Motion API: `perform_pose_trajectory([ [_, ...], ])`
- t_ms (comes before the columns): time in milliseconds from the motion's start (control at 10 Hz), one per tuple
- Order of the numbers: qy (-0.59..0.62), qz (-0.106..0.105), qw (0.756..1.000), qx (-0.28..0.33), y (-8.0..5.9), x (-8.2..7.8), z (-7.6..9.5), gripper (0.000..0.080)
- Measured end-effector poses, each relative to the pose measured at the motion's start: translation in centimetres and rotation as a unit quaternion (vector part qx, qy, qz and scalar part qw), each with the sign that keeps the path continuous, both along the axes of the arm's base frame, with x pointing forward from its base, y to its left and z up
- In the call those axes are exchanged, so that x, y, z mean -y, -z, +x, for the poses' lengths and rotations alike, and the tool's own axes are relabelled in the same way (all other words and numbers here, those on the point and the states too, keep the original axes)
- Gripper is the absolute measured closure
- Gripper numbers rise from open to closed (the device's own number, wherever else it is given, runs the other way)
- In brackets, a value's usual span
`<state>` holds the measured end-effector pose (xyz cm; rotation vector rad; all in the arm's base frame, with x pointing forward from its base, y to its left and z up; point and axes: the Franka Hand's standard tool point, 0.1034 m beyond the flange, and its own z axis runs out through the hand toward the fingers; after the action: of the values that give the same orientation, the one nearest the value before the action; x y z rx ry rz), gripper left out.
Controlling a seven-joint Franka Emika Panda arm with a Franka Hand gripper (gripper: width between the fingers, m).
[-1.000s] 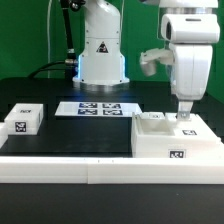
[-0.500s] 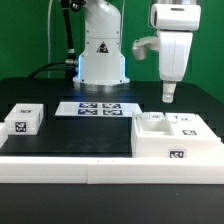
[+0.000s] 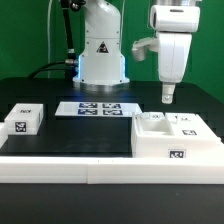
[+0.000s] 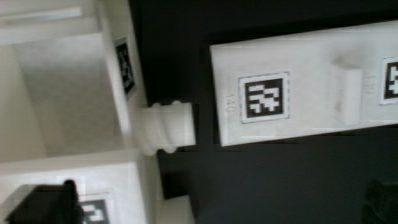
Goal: Assemble cabinet
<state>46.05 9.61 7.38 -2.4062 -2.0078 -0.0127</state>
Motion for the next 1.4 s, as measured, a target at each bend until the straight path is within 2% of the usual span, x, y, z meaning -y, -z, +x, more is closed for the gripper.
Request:
perform_pose_trajectory([
  [100,-0.006,0.0,1.0,-0.005,0.6,0.2,-1.8,0.0002],
  [300,-0.006,0.007,1.0,0.002,1.5,0.1,-3.4,0.0002],
  [500,-0.005,0.018,1.0,0.005,3.3,-0.1,-4.9,0.0002],
  [700,-0.003,0.021,1.0,-0.004,4.5,-0.1,-5.5,0.0002],
  [1000,-0.001,0.022,1.0,-0.015,5.4,0.0,-6.0,0.0002],
  [1100,0.001,0.023,1.0,-0.02,5.8,0.1,-6.2,0.0091],
  [1200,0.004,0.025,0.999,-0.023,6.3,0.3,-6.3,0.0271],
  [1300,0.006,0.026,0.999,-0.021,6.4,0.3,-6.2,0.0407],
  [1400,0.007,0.027,0.999,-0.02,6.4,0.3,-6.2,0.0407],
])
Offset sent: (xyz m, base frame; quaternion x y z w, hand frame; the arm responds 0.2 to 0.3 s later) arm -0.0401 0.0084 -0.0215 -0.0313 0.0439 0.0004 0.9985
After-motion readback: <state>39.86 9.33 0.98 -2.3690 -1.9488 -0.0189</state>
